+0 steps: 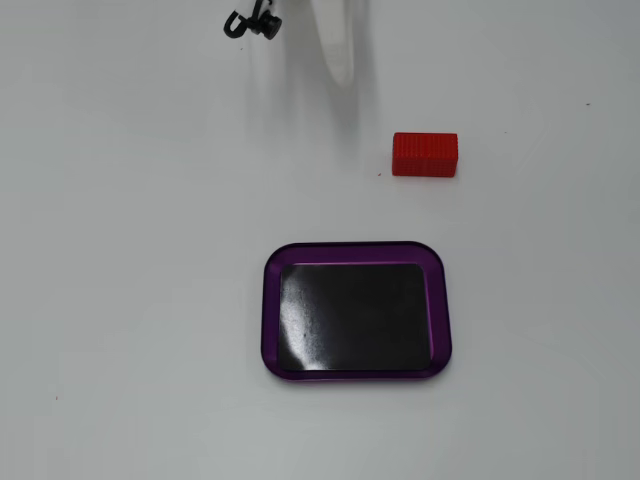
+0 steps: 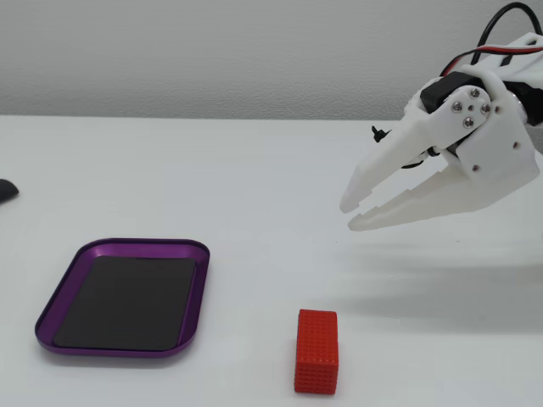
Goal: Pick up the cube and place it in the box.
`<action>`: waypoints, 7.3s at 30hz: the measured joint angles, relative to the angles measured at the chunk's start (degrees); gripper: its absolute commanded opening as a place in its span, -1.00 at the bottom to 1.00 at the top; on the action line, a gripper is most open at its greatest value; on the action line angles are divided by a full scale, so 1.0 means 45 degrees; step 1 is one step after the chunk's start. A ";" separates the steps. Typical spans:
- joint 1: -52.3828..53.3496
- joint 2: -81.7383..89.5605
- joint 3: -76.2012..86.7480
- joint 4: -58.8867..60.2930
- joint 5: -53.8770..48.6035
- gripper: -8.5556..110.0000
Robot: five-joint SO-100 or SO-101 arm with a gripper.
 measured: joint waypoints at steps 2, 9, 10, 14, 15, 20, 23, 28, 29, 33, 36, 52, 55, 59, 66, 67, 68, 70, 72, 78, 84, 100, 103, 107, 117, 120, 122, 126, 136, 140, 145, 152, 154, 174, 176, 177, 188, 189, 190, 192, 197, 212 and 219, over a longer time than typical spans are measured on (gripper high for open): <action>0.0000 0.0000 0.0000 -0.0020 0.0098 -0.86; 0.0000 0.0000 0.0000 -0.0039 0.0117 -0.86; 0.0000 0.0000 0.0000 -0.0039 0.0117 -0.86; 0.0000 0.0000 0.0000 -0.0039 0.0117 -0.86; 0.0000 0.0000 0.0000 -0.0039 0.0117 -0.86; 0.0215 0.0000 0.0000 -0.1230 0.0117 -0.86; 0.1055 0.0000 -0.0273 -0.2441 0.0117 -0.85; 0.1406 0.0000 -0.1113 -0.2539 0.0117 -0.70; 0.1484 -0.0059 -0.1250 -0.2461 0.0117 -0.67; 0.2148 -0.1758 -0.2227 -0.2441 -0.0117 -0.59; 0.2227 -0.4414 -0.3906 -0.2500 -0.0156 -0.59; -0.2187 -2.0781 -1.7324 0.4473 0.0215 -0.34; -0.2539 -2.1094 -1.7363 0.4629 0.0273 -0.29; -0.2559 -2.1113 -1.6738 0.4629 0.0215 -0.30; -0.2656 -2.1113 -1.4023 0.3770 0.0273 -0.30; -0.2656 -2.1113 -1.3730 0.3437 0.0273 -0.30; -0.2637 -2.1113 -1.3496 0.3184 0.0254 -0.30; -0.2656 -2.1113 -1.3281 0.2871 0.0293 -0.30; -0.2656 -2.1113 -1.3262 0.2695 0.0273 -0.30; -0.2656 -2.1270 -1.3184 0.1992 0.0312 -0.30; -0.3809 -2.1328 -1.2891 0.1133 0.0703 -0.30; -0.4395 -2.1328 -1.2871 0.0508 0.0801 -0.30; -0.4375 -2.1328 -1.2871 0.0469 0.0801 -0.35; -0.4316 -2.1328 -1.2871 0.0449 0.0801 -0.44; -0.2520 -2.1328 -1.2637 -0.0020 0.0176 -0.46; -0.2520 -2.1328 -1.2637 -0.0020 0.0176 -0.46; -0.2520 -2.1328 -1.2637 -0.0020 0.0195 -0.46; -0.2539 -2.1328 -1.2637 -0.0020 0.0195 -0.46; -0.3828 -2.1289 -1.2207 -0.0449 0.0234 -0.59; -0.3828 -2.1270 -1.2051 -0.0723 0.0254 -0.82; -0.3828 -2.1270 -1.2031 -0.0723 0.0215 -0.86; -0.3223 -2.1094 -1.2539 -0.0586 0.0176 -0.86; -0.2637 -2.0664 -1.2910 -0.0586 0.0137 -0.86; 0.0098 -2.2285 -1.6445 -0.3164 -0.0918 -0.86; 0.0254 -2.3203 -1.7090 -0.3203 -0.0918 -0.86; 0.0273 -2.3633 -1.7422 -0.3203 -0.0918 -0.86; 0.0156 -2.6074 -1.8965 -0.3203 -0.0918 -0.85; 0.0176 -2.6094 -1.9004 -0.3203 -0.0918 -0.85; 0.0195 -2.6094 -1.9004 -0.3203 -0.0918 -0.85; 0.0215 -2.6094 -1.9004 -0.3203 -0.0918 -0.85; 0.0215 -2.6211 -1.9082 -0.2559 -0.0918 -0.85; 0.0215 -2.6211 -1.9082 -0.1973 -0.0918 -0.58; 0.0215 -2.6211 -1.9082 -0.1680 -0.1348 -0.52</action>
